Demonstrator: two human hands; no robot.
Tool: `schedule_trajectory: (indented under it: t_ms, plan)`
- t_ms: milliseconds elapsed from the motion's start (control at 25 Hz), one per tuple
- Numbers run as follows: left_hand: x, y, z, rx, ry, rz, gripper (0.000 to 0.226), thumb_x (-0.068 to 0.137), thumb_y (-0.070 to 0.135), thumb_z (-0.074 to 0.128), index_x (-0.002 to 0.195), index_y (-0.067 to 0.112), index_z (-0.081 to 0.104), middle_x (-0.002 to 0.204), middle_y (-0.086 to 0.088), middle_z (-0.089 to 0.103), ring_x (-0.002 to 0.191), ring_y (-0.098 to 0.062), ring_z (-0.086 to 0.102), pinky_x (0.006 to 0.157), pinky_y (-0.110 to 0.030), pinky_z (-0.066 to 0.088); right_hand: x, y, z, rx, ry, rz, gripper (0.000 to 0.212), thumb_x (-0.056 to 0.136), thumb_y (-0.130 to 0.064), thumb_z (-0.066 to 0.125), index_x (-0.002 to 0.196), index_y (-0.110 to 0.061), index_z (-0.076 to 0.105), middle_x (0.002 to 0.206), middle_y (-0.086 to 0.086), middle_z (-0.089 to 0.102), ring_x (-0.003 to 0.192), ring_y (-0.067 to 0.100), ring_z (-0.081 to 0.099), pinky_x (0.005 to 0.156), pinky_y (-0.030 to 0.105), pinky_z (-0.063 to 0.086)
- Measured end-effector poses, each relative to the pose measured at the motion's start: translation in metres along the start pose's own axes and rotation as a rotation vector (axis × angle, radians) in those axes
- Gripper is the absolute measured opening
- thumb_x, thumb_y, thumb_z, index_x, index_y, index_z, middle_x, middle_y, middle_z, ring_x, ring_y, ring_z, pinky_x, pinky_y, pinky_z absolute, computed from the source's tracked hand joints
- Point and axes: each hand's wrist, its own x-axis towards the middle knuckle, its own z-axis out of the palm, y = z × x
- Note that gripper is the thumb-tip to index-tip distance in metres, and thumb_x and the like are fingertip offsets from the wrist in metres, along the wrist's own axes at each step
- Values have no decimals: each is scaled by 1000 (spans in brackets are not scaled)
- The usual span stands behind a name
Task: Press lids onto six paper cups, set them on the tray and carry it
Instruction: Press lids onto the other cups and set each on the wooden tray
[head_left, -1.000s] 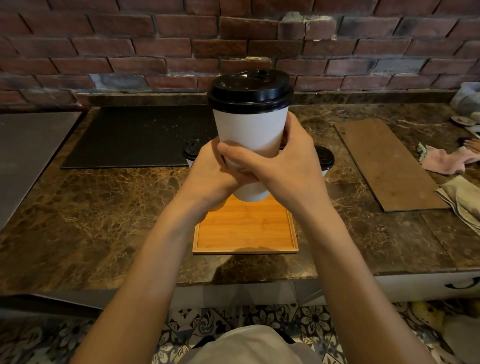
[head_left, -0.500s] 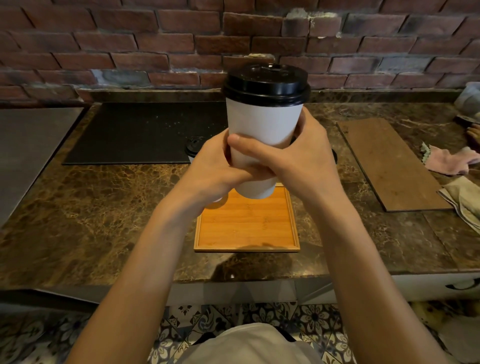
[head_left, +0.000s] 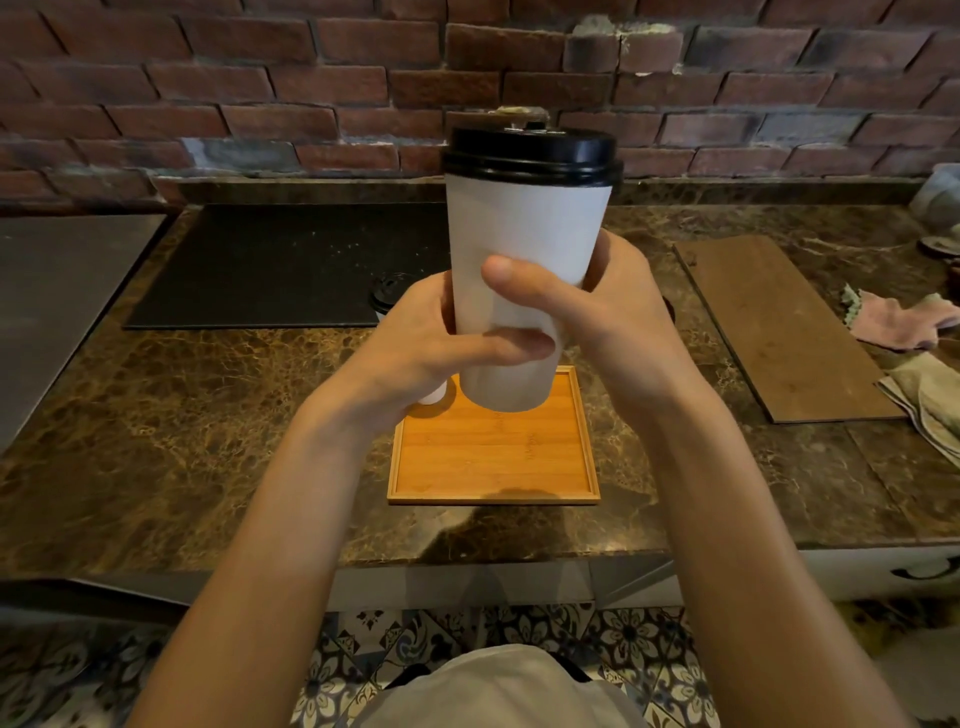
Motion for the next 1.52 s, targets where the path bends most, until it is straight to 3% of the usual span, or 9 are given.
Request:
schedule_trajectory:
  t_ms: [120,280,440,640,840,960,1200,1360,1520]
  plan:
    - [3,-3,2,-4,73,-24,45,66,28,76,107,23,59,95,13,69,96,-8,65,72,-19,51,3,0,3,-62,22,20,50,70,-46,74,113,-27,58,104,-7,67,95,6,68,74,21,56]
    - [5,-6,3,40,203,-40,44,65,29,75,106,21,60,93,10,69,94,-11,66,71,-24,53,5,1,10,-171,121,6,64,68,-55,75,122,-26,55,111,-9,64,102,8,64,84,34,59]
    - [7,-6,8,101,297,-35,37,65,24,70,101,19,61,92,7,68,88,-7,67,67,-17,52,5,3,17,-301,226,-5,71,66,-61,74,123,-24,52,108,-13,60,101,7,60,86,37,57]
    - [7,-11,9,138,314,-44,37,79,7,70,114,7,59,102,-2,67,92,-8,66,70,-15,51,4,7,24,-394,281,9,72,65,-67,72,118,-24,51,105,-13,57,107,14,56,88,42,53]
    - [7,-8,5,138,271,-45,39,73,14,74,110,15,60,102,0,69,95,-9,67,76,-20,55,6,5,20,-386,278,18,79,57,-75,66,117,-27,52,108,-13,60,107,14,58,92,44,52]
    - [8,-5,4,143,233,-39,41,67,27,73,105,21,61,100,4,69,94,-8,67,75,-21,55,6,2,15,-317,271,8,75,62,-65,76,121,-26,53,110,-14,61,105,9,60,90,41,55]
    - [7,-2,-5,78,65,-31,28,73,25,74,99,28,64,93,11,71,95,-9,67,74,-17,51,5,1,6,-142,168,28,70,65,-49,82,124,-21,57,111,-9,66,102,6,65,80,28,59]
    - [4,-2,-12,-7,-41,-70,33,73,25,74,104,28,64,97,11,70,97,-9,66,71,-16,50,4,5,3,2,78,61,62,67,-42,79,121,-20,60,107,-7,69,97,7,68,73,20,55]
    - [2,-7,-16,-104,-100,-112,41,71,24,71,112,27,63,106,4,70,105,-16,65,77,-20,52,4,10,0,113,10,99,52,68,-35,78,116,-19,63,101,-6,72,95,10,70,71,20,54]
